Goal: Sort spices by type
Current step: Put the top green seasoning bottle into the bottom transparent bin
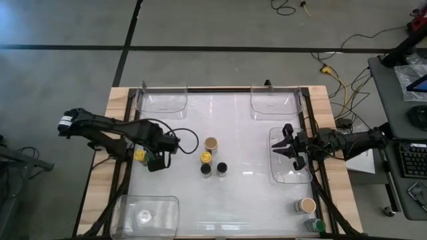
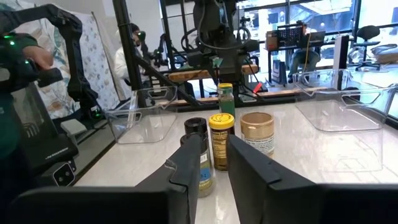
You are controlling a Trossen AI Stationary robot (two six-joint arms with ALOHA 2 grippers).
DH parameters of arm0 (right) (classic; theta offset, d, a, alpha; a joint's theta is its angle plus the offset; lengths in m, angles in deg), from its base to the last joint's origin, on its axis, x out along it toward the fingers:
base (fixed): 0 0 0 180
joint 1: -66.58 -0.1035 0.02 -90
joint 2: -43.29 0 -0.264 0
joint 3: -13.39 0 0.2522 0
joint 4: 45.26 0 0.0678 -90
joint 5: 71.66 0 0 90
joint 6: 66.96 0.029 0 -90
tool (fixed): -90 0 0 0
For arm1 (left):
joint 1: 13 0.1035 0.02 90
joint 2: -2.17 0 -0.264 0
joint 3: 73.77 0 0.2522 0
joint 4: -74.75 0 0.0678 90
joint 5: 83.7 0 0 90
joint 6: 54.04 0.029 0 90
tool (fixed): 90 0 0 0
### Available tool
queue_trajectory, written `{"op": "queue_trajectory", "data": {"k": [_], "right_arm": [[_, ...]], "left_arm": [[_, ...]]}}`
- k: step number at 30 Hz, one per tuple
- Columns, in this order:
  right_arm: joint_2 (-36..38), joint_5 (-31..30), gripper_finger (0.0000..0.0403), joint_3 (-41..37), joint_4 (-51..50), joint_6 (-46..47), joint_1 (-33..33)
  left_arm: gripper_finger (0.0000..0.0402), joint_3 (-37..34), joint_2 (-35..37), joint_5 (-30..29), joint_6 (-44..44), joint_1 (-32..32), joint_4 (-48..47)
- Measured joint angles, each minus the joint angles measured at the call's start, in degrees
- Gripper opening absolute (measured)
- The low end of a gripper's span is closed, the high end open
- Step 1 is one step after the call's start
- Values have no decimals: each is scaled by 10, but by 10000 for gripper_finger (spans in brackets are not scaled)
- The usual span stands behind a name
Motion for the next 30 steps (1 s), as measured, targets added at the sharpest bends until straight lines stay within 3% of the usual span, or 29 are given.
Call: {"op": "queue_trajectory", "data": {"k": [14,30], "right_arm": [[0,0,93,0,0,0,0],[0,0,60,0,0,0,0]], "left_arm": [[279,-72,5,16,5,0,-19],[279,-145,20,16,66,-1,42]]}}
